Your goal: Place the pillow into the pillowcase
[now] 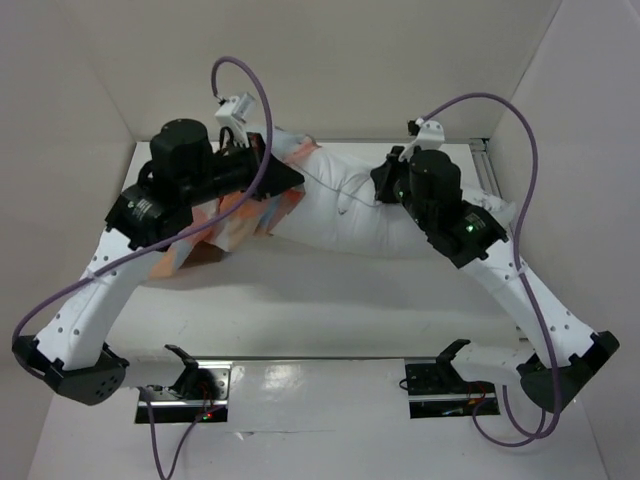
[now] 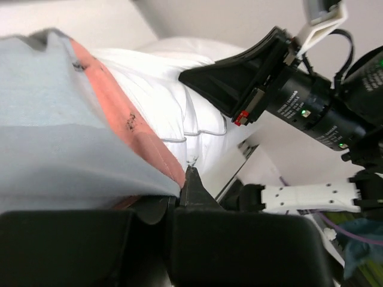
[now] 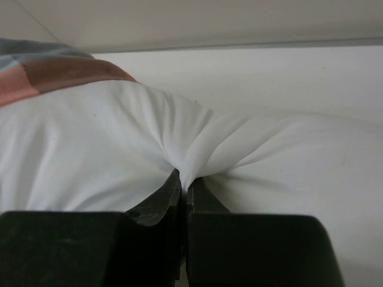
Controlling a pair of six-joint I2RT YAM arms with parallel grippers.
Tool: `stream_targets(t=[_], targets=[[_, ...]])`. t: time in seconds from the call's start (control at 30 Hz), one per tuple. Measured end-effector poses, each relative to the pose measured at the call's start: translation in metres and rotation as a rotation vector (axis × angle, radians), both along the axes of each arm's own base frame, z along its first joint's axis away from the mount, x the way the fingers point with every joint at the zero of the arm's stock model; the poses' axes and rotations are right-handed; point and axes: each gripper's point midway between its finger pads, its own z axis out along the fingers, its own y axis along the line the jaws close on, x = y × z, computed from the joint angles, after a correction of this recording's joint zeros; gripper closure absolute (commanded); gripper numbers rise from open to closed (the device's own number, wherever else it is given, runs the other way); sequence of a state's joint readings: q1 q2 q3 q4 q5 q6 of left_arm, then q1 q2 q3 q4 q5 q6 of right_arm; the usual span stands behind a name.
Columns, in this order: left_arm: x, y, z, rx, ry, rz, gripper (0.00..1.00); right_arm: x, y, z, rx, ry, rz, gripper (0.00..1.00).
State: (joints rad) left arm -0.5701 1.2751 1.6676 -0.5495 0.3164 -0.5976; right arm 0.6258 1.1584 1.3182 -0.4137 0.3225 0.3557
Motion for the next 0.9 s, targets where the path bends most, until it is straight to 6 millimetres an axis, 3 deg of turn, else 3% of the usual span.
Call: stream_targets(t=[0.13, 0.23, 0.3, 0.37, 0.47, 0.5, 0.57, 0.63, 0.73, 0.9], targets=[[-0.003, 0.001, 0.039, -0.027, -0.055, -0.004, 1.00, -0.003, -0.003, 0.039, 0.038, -0.035, -0.012, 1.00], [0.010, -0.009, 0.041, -0.015, -0.060, -0.014, 1.00, 0.007, -0.003, 0.039, 0.035, -0.039, -0.046, 1.00], [0.023, -0.018, 0.018, 0.018, -0.010, -0.015, 1.00, 0.013, -0.002, 0.019, 0.004, -0.005, -0.065, 1.00], [0.033, -0.024, -0.021, 0.070, 0.070, -0.016, 1.00, 0.015, -0.003, -0.016, -0.042, 0.052, -0.077, 1.00], [0.033, -0.024, -0.089, 0.160, 0.212, -0.017, 1.00, 0.010, -0.009, -0.076, -0.140, 0.169, -0.089, 1.00], [0.032, -0.022, -0.111, 0.192, 0.259, -0.013, 1.00, 0.009, -0.010, -0.088, -0.162, 0.198, -0.086, 1.00], [0.030, -0.019, -0.128, 0.227, 0.304, -0.005, 1.00, 0.013, -0.011, -0.098, -0.184, 0.219, -0.094, 1.00], [0.035, -0.021, -0.132, 0.244, 0.320, 0.001, 1.00, 0.022, -0.014, -0.100, -0.199, 0.225, -0.117, 1.00], [0.044, -0.027, -0.120, 0.230, 0.296, 0.003, 1.00, 0.038, -0.016, -0.096, -0.205, 0.219, -0.147, 1.00], [0.044, -0.028, -0.115, 0.224, 0.283, 0.003, 1.00, 0.049, -0.014, -0.093, -0.186, 0.211, -0.147, 1.00]])
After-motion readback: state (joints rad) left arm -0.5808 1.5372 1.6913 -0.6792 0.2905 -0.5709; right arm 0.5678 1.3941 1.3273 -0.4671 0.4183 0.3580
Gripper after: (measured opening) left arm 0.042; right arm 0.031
